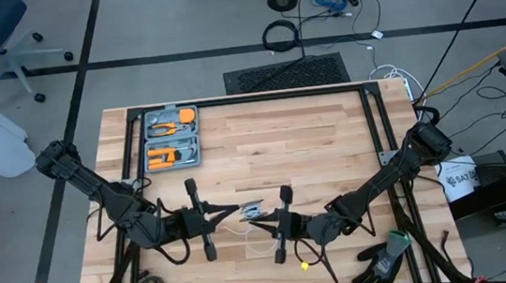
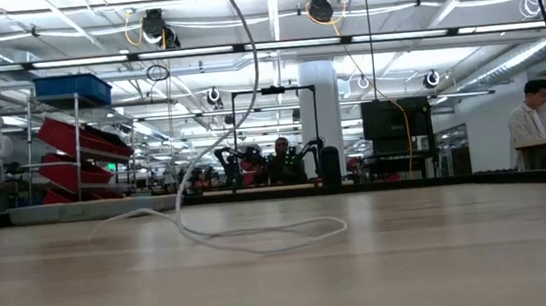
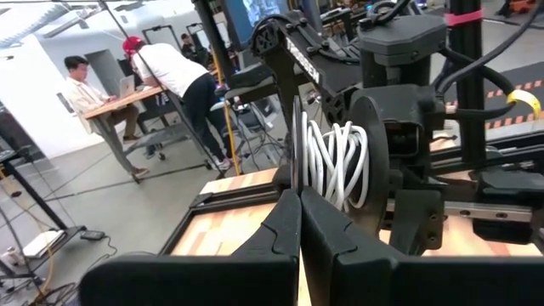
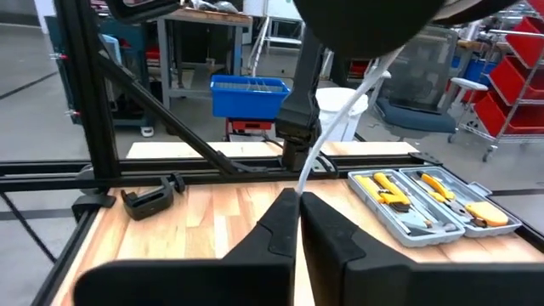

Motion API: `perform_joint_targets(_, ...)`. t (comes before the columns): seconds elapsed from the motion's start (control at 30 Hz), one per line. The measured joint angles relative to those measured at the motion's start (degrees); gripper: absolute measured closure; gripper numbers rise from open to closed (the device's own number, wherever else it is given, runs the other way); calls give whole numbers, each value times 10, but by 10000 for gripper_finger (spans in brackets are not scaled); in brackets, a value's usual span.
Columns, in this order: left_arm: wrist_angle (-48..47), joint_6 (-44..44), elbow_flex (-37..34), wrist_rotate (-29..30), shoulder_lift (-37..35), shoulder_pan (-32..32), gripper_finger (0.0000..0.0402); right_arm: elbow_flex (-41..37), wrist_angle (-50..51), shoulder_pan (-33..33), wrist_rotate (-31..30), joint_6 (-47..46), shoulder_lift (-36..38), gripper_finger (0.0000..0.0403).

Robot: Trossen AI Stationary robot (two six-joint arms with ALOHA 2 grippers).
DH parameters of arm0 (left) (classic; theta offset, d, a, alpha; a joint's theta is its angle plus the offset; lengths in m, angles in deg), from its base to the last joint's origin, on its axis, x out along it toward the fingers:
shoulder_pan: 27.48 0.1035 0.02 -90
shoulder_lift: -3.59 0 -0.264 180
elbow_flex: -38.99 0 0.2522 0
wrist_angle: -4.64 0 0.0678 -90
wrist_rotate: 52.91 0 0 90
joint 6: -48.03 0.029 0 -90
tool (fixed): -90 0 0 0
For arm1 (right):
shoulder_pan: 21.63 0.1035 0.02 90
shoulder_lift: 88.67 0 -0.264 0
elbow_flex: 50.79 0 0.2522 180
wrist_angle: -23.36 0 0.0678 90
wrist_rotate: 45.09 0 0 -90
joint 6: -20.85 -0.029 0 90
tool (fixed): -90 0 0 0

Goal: Coil cords
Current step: Uncoil the white wire from the spool

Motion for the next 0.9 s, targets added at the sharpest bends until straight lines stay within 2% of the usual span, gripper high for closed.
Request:
perform_joint_targets(0.27, 0, 0, 0, -1, 0, 0, 400, 0, -2, 0, 14, 5, 0, 335)
perform_joint_targets(0.4, 0, 1, 0, -2, 0, 0, 400, 0, -3, -2, 13, 5, 0, 324)
perform_joint_targets(0.5, 0, 3, 0, -2, 0, 0, 400, 0, -7, -6, 13, 2, 0, 342)
perform_joint_targets(0.63, 0, 3, 0, -2, 0, 0, 400, 0, -9, -7, 11, 3, 0, 391)
perform_joint_targets(0.73, -6, 6, 0, -2, 0, 0, 400, 0, -3, -4, 1, -2, 0, 397)
perform_joint_targets(0.9, -36, 19, 0, -3, 0, -11, 400, 0, 23, 17, -71, -10, 0, 401)
